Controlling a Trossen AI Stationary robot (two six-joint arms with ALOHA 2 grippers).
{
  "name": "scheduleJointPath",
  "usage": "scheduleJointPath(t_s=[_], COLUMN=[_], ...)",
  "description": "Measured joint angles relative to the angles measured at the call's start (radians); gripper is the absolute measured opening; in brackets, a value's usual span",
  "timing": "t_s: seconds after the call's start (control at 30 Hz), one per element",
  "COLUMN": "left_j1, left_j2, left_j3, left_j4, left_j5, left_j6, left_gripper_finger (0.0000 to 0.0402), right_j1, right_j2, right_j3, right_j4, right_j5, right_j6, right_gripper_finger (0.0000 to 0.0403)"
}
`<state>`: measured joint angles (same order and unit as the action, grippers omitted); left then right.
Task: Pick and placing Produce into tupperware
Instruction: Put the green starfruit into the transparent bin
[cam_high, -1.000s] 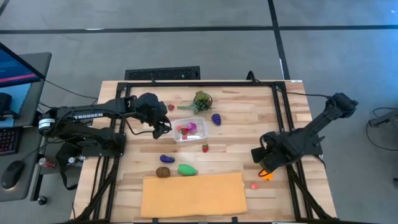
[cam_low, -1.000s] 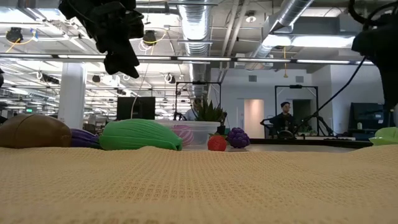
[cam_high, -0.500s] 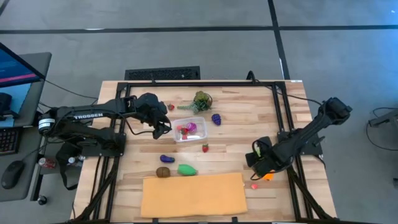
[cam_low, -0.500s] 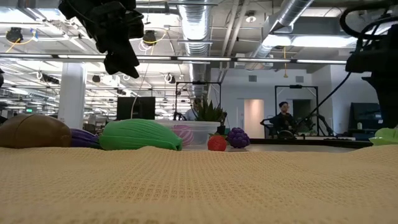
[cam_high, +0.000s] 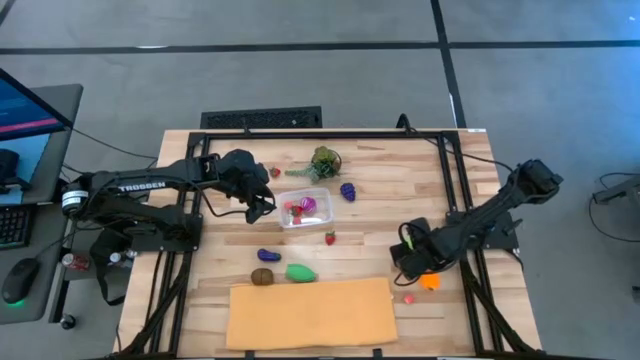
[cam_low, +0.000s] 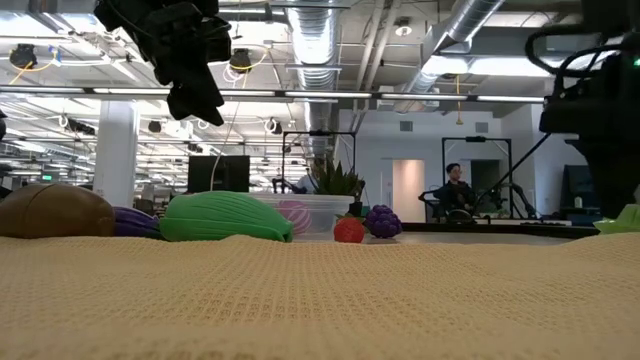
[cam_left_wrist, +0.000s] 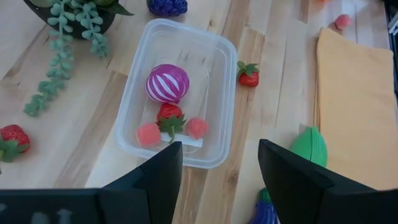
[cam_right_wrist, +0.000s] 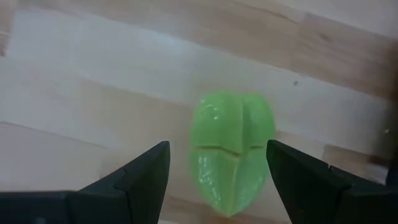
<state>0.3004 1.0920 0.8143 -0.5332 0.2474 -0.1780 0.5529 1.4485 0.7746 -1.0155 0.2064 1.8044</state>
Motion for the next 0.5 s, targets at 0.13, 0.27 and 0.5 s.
scheduleJointPath(t_s=[0.13, 0.27, 0.5], left_j1=[0.000, 0.000, 0.000], left_j2=[0.000, 0.000, 0.000], left_j3=[0.000, 0.000, 0.000], left_j4=[-0.001, -0.006, -0.023], left_j5=[0.000, 0.000, 0.000], left_j6=[0.000, 0.000, 0.000], left_gripper_finger=[0.0200, 0.0200, 0.0200], right_j1=[-0.026, -0.045, -0.054], right_j2=[0.043, 0.080, 0.095], right_j3=[-0.001, 0.000, 0.000], right_j4=[0.032, 0.071, 0.074], right_j5=[-0.034, -0.052, -0.051], right_j6=[-0.060, -0.102, -0.104], right_gripper_finger=[0.0260, 0.0260, 0.0260])
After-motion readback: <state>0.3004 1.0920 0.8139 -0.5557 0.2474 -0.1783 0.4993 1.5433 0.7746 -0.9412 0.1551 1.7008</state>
